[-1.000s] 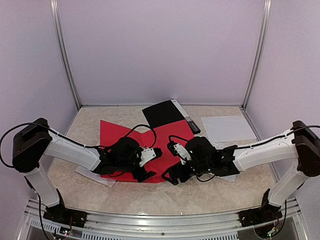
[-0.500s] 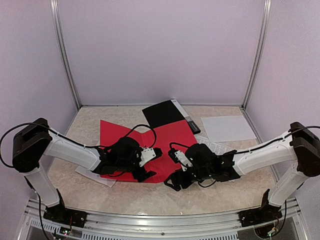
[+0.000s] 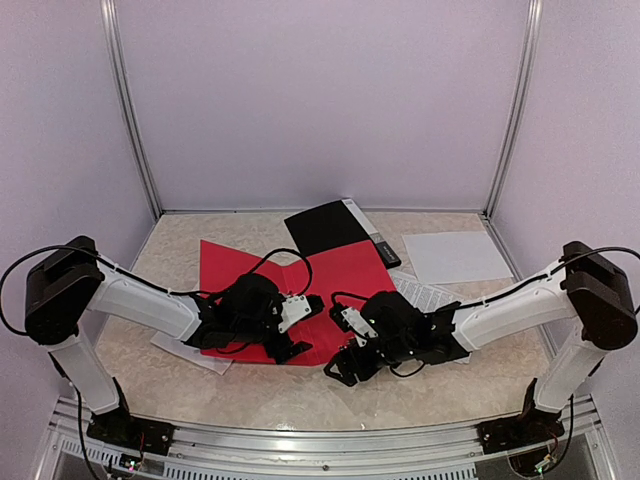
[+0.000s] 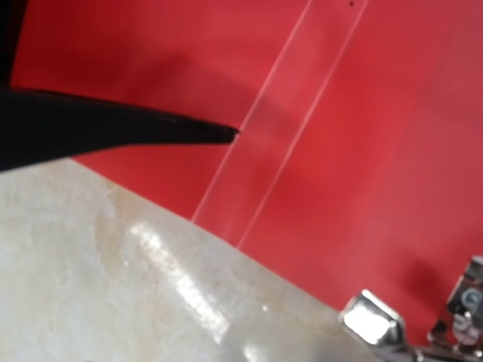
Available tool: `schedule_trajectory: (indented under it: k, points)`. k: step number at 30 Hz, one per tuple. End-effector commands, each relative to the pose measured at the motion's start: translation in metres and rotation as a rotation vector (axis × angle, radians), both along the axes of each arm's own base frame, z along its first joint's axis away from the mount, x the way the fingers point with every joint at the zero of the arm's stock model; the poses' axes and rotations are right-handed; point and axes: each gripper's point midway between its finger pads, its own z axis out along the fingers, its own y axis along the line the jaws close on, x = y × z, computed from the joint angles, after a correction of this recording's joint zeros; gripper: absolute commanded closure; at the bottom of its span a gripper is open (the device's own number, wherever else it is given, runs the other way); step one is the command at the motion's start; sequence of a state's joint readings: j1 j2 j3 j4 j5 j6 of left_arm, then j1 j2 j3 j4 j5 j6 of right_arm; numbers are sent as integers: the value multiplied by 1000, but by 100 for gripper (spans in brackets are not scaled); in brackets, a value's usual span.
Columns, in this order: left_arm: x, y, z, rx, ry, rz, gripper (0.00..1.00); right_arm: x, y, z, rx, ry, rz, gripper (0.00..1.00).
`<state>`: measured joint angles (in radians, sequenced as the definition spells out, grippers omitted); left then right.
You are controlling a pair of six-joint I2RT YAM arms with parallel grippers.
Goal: Put the files into the folder
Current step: Pick up the file from the center of the board.
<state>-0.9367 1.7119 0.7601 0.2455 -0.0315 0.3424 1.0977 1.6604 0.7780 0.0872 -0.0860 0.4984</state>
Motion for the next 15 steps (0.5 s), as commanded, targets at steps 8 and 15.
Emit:
schedule_trajectory:
  k: [8,15]
  points:
    - [-1,-7,30,-106,16,-7,9,10,-20,66,21,-128,-65,14]
    - [-3,-15,51,-179,28,-21,7,53,-86,75,-117,-183,-300,11]
